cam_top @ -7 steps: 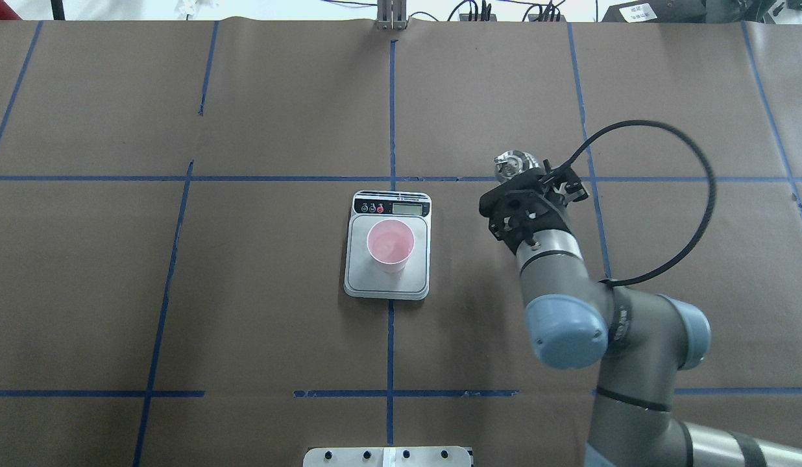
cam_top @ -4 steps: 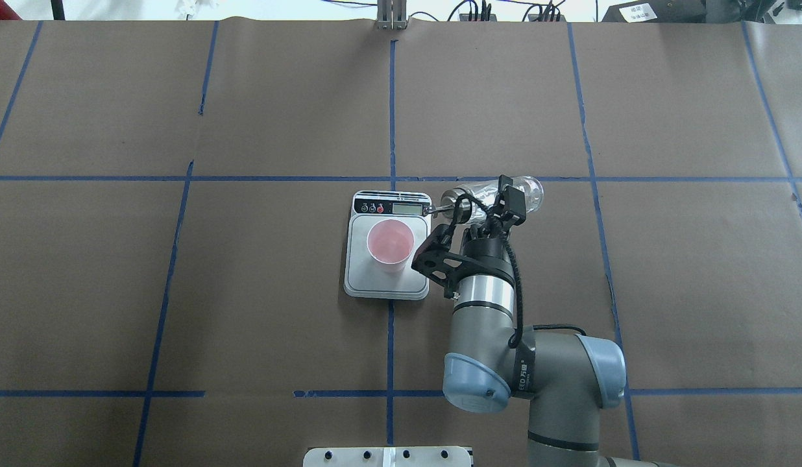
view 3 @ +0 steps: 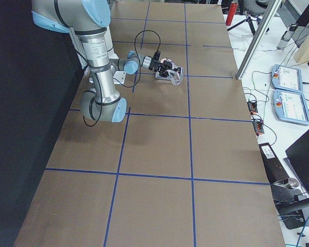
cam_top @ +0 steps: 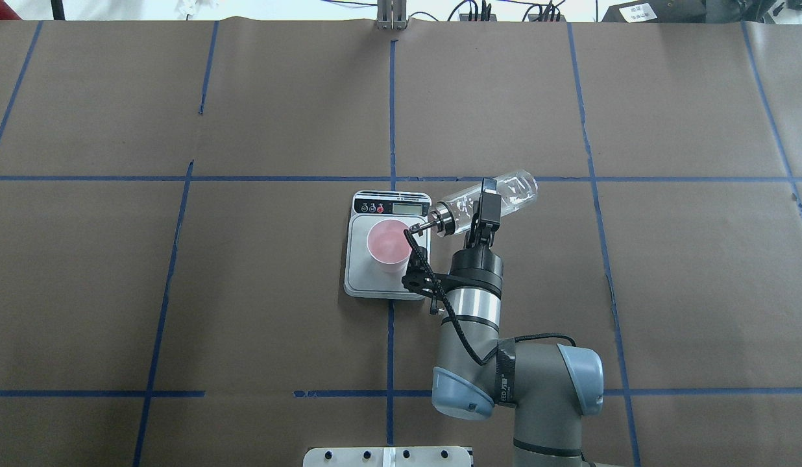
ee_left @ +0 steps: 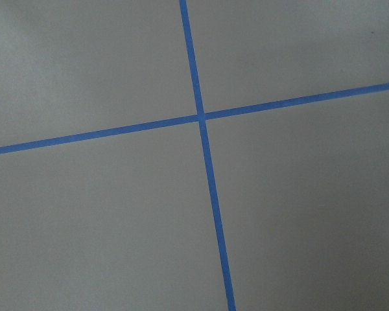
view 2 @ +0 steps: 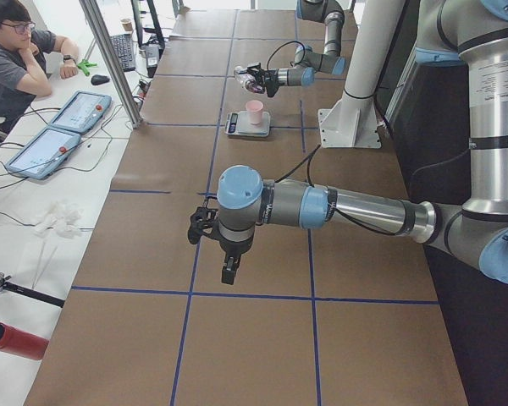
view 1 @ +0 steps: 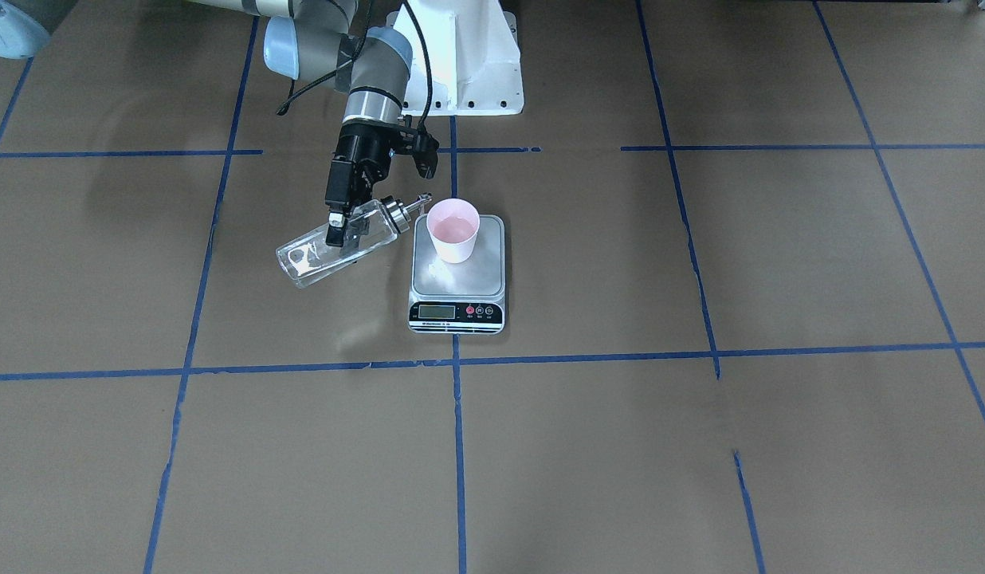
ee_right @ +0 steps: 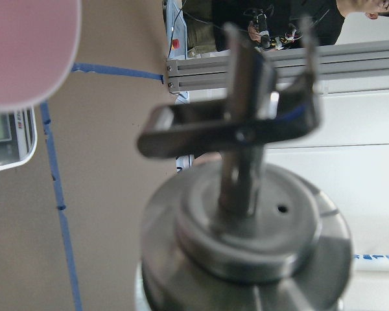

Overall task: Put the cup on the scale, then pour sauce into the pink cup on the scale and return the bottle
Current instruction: 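Hold the bottle tipped over the pink cup to pour sauce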

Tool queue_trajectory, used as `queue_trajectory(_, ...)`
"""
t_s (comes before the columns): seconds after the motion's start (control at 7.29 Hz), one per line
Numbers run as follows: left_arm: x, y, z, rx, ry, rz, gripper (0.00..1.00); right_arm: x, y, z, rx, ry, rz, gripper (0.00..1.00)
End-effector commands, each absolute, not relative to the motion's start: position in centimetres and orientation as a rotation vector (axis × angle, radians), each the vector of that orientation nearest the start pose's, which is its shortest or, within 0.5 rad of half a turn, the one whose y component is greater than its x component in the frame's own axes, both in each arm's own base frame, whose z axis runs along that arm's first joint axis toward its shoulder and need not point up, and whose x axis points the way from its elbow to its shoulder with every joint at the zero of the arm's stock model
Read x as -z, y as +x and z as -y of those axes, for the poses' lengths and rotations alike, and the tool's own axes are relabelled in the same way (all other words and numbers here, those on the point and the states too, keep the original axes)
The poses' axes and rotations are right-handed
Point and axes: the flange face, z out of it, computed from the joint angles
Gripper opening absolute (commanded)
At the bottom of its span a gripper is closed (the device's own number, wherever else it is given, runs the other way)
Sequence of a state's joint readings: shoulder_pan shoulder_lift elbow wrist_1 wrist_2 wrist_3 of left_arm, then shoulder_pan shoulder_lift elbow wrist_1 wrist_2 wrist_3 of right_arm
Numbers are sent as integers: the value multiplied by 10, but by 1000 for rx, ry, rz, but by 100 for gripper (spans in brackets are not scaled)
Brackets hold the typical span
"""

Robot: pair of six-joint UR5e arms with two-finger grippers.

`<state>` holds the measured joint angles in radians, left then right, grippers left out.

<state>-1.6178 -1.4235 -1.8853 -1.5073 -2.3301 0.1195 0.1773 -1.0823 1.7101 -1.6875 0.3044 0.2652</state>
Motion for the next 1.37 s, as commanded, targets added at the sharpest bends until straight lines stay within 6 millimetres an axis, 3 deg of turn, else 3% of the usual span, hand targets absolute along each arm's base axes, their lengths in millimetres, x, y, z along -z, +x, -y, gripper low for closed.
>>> queue_trajectory(0.0, -580, -85, 426, -107, 159, -748, 100, -283, -567, 336, 691, 1228, -598, 0)
queue_trajectory(1.23, -582, -85, 426, -105, 155, -749, 100, -274, -565, 346, 851, 1194, -872, 0)
